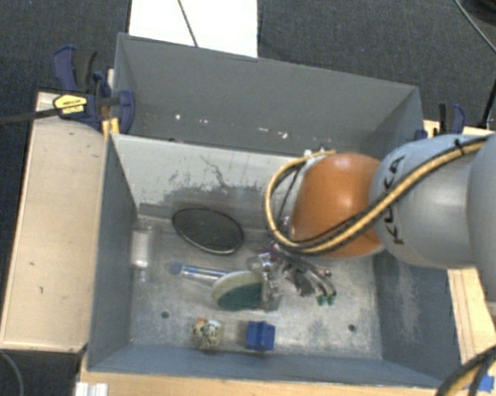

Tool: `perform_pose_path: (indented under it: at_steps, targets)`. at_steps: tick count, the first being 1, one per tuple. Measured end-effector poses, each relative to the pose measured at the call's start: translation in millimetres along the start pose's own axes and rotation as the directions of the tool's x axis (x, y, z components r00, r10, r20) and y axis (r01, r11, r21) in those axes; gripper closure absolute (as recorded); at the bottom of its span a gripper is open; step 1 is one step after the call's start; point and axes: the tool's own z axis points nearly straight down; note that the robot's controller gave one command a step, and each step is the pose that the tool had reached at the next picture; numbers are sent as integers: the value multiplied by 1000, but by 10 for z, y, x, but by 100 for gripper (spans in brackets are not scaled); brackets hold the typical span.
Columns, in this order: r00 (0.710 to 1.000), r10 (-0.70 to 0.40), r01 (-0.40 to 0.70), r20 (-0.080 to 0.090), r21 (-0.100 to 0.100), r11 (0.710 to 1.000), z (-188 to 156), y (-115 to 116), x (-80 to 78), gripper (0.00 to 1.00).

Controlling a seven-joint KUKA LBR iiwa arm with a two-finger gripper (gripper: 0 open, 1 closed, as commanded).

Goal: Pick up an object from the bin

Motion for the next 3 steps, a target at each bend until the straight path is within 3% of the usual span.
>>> perform_pose_path:
  at_steps: [1, 2, 3]
  targets:
    - [1000, 5, -6, 10, 3, 1000, -2285, 141, 84, 100]
    - [896, -445, 445, -4, -3, 896, -1519, 255, 366, 100]
    - [976, -217, 217, -3, -1, 976, -859, 351, 144, 100]
